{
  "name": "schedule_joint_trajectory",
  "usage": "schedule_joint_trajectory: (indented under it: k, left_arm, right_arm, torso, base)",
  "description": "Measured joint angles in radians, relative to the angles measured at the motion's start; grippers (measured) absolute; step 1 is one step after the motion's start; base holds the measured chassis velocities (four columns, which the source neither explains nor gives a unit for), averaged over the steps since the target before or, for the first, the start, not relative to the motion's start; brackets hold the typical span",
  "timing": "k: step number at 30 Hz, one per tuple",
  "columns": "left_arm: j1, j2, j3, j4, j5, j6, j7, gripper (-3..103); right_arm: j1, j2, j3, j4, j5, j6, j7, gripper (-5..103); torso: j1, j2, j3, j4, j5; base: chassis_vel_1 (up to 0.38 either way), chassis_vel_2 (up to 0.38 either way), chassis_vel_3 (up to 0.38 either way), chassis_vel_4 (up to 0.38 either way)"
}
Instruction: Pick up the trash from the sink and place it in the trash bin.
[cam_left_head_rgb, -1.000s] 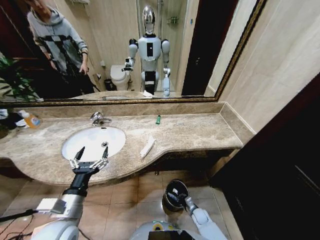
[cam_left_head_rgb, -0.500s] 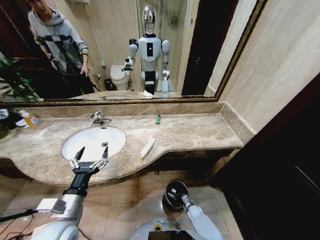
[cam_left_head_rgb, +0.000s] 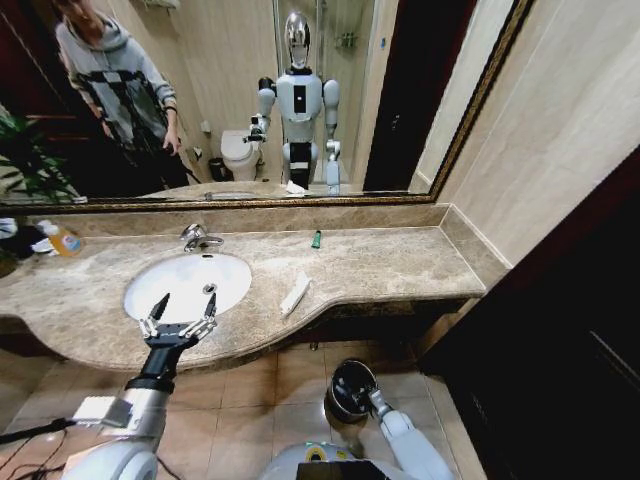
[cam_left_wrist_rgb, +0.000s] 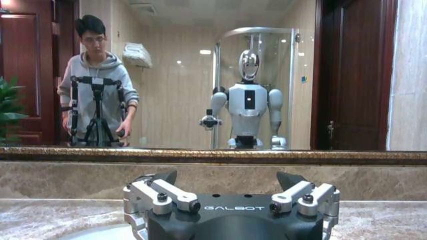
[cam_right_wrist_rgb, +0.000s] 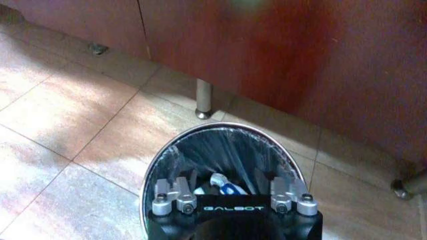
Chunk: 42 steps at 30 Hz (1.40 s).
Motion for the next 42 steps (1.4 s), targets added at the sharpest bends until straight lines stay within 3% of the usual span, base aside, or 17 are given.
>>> schedule_joint_trajectory:
  k: [1,2,4,10,13,18,24,29,31,35,42]
  left_arm:
    - [0.0,0.0,0.0,0.0,0.0,0.0,0.0,100]
    - [0.0,0.0,0.0,0.0,0.0,0.0,0.0,100]
    - [0.0,0.0,0.0,0.0,0.0,0.0,0.0,100]
    - [0.0,0.0,0.0,0.0,0.0,0.0,0.0,100]
    - [0.0,0.0,0.0,0.0,0.0,0.0,0.0,100]
    - [0.0,0.0,0.0,0.0,0.0,0.0,0.0,100]
    - [0.0,0.0,0.0,0.0,0.0,0.0,0.0,100]
    - [0.0,0.0,0.0,0.0,0.0,0.0,0.0,100]
    - [0.0,0.0,0.0,0.0,0.0,0.0,0.0,100]
    - [0.0,0.0,0.0,0.0,0.0,0.0,0.0,100]
    - [0.0,0.0,0.0,0.0,0.0,0.0,0.0,100]
  right_arm:
    - [-0.003,-0.001,0.0,0.002,0.001,0.0,0.0,59]
    - [-0.007,-0.003,0.0,0.006,0.002,0.0,-0.001,71]
    - [-0.011,-0.004,0.001,0.011,0.002,0.0,-0.002,71]
    - [-0.045,-0.033,-0.006,0.058,0.047,0.0,-0.013,96]
    - [-0.056,-0.045,-0.006,0.068,0.051,0.0,-0.016,100]
    - [-0.08,-0.057,-0.003,0.12,0.06,-0.007,-0.017,100]
    - [-0.184,-0.109,-0.004,0.323,0.163,-0.07,-0.081,100]
    - [-0.247,-0.136,0.009,0.426,0.229,-0.071,-0.089,100]
    - [-0.32,-0.166,0.04,0.541,0.286,-0.012,-0.081,100]
    - [-0.47,-0.202,0.105,0.763,0.337,-0.019,-0.01,100]
    - [-0.686,-0.202,0.209,1.034,0.407,-0.013,0.012,100]
  torso:
    - [0.0,0.0,0.0,0.0,0.0]
    - [0.0,0.0,0.0,0.0,0.0]
    - [0.0,0.0,0.0,0.0,0.0]
    - [0.0,0.0,0.0,0.0,0.0001]
    - [0.0,0.0,0.0,-0.0001,0.0]
    - [0.0,0.0,0.0,0.0,0.0001]
    - [0.0,0.0,0.0,0.0,0.0002]
    - [0.0,0.0,0.0,-0.0001,0.0002]
    - [0.0,0.0,0.0,0.0001,0.0005]
    - [0.0,0.0,0.0,0.0,0.0002]
    - [0.0,0.0,0.0,-0.0003,-0.0002]
  base:
    - [0.0,0.0,0.0,0.0]
    - [0.0,0.0,0.0,0.0]
    - [0.0,0.0,0.0,0.0]
    - [0.0,0.0,0.0,0.0]
    - [0.0,0.0,0.0,0.0]
    - [0.0,0.0,0.0,0.0]
    - [0.0,0.0,0.0,0.0]
    - [0.0,0.0,0.0,0.0]
    - [0.0,0.0,0.0,0.0]
    - [0.0,0.0,0.0,0.0]
    - [0.0,0.0,0.0,0.0]
